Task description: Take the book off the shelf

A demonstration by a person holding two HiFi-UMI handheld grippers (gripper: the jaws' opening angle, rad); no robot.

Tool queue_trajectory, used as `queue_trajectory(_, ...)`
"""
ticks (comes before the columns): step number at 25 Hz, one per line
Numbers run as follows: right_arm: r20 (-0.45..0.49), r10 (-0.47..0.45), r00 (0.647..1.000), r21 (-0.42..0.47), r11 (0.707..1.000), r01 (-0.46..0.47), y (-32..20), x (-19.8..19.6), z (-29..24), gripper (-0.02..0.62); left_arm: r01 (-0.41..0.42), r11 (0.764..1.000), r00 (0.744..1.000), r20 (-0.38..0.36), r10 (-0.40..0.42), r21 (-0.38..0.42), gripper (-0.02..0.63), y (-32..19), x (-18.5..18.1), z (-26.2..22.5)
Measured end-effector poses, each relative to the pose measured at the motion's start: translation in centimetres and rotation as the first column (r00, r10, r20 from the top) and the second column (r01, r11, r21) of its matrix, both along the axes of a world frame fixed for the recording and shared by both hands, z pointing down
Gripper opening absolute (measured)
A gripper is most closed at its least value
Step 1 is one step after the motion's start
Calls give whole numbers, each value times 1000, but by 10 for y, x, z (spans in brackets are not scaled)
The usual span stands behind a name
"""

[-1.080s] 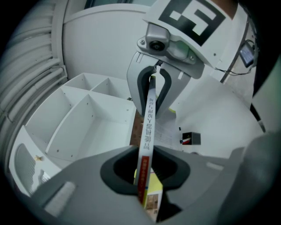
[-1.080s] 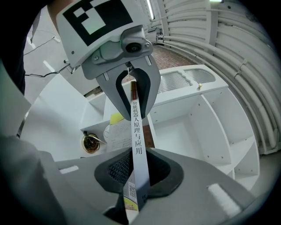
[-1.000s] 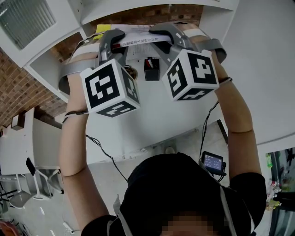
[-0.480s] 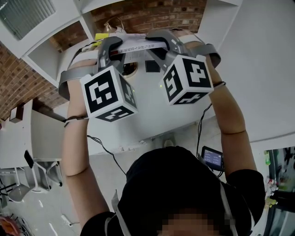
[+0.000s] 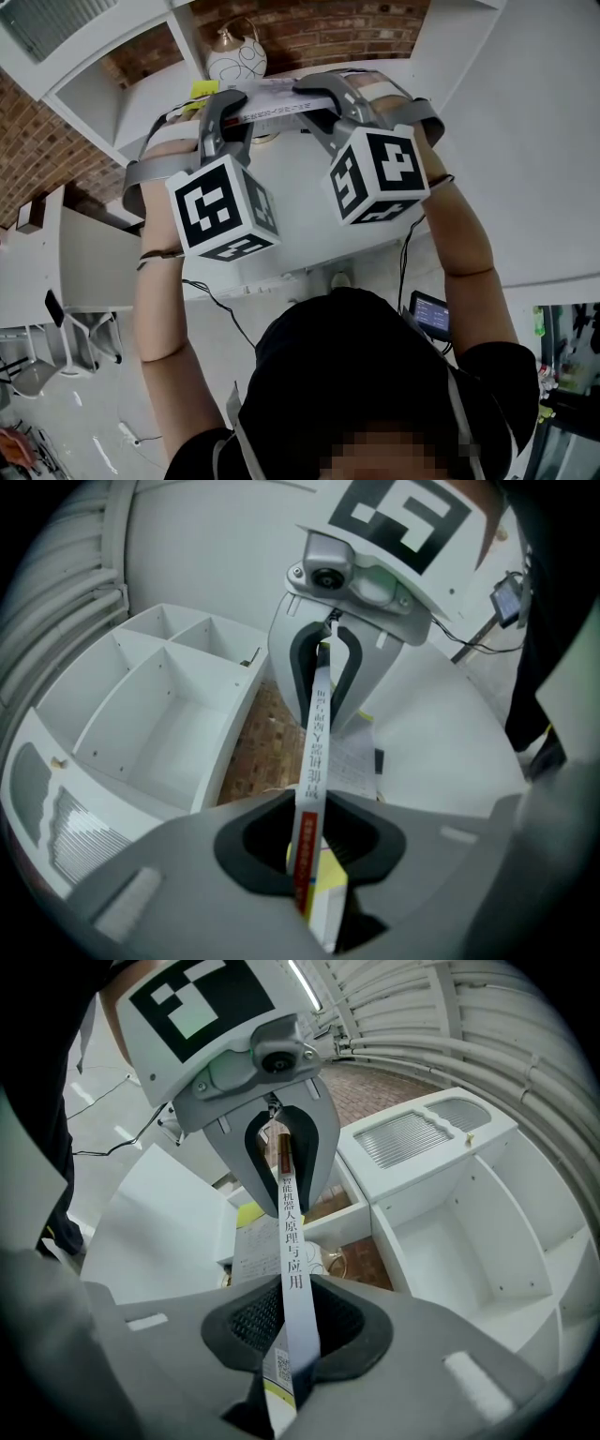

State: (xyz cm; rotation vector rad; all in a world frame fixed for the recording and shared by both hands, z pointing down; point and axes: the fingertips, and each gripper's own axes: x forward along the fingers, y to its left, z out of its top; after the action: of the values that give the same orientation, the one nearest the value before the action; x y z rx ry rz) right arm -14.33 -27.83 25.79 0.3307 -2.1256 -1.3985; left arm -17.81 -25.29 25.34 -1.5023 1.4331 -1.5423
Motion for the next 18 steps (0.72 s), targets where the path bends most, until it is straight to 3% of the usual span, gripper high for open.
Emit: queue_trajectory(18, -60, -53, 997, -67, 997, 49, 31, -19, 61, 72, 30, 996, 998, -55, -35, -82, 77, 32, -18, 62)
